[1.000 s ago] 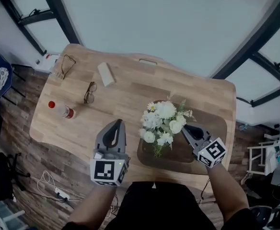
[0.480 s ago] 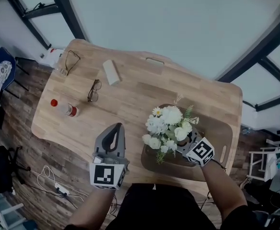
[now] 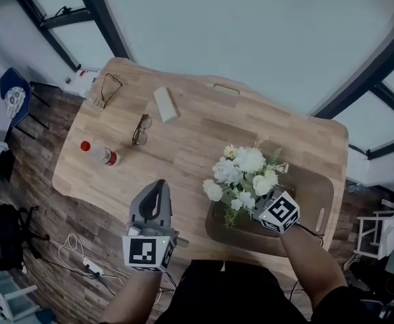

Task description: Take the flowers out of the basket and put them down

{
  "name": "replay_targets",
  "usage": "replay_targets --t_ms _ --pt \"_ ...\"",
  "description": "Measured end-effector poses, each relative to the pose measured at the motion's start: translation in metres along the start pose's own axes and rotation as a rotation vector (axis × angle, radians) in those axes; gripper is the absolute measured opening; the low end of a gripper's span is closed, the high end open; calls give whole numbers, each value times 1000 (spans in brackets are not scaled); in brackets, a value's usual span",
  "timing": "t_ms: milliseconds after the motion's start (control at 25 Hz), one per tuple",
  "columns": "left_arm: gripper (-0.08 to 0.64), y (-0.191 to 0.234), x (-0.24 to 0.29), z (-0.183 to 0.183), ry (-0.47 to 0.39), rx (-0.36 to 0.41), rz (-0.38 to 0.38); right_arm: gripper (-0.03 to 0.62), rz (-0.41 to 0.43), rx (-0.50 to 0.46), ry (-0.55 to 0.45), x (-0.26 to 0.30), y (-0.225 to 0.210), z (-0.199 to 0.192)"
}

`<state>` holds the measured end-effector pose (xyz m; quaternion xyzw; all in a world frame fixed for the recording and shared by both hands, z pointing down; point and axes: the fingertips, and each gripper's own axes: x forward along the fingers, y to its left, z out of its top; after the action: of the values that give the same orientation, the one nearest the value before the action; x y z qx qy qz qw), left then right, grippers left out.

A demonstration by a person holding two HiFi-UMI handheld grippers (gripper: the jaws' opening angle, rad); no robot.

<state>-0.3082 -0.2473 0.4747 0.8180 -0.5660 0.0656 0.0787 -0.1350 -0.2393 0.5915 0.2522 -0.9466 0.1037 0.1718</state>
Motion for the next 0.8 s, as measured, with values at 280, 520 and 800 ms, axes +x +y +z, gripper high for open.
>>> replay_targets --t_ms 280,520,800 --pt "5 -12 -5 14 -34 25 -28 261 -51 -19 -26 -33 7 32" --pt "5 -47 -8 37 -79 54 -88 261 -120 -32 -44 -77 8 56" --pt "5 -93 -9 69 -148 94 -175 261 -223 -11 -87 -130 9 81"
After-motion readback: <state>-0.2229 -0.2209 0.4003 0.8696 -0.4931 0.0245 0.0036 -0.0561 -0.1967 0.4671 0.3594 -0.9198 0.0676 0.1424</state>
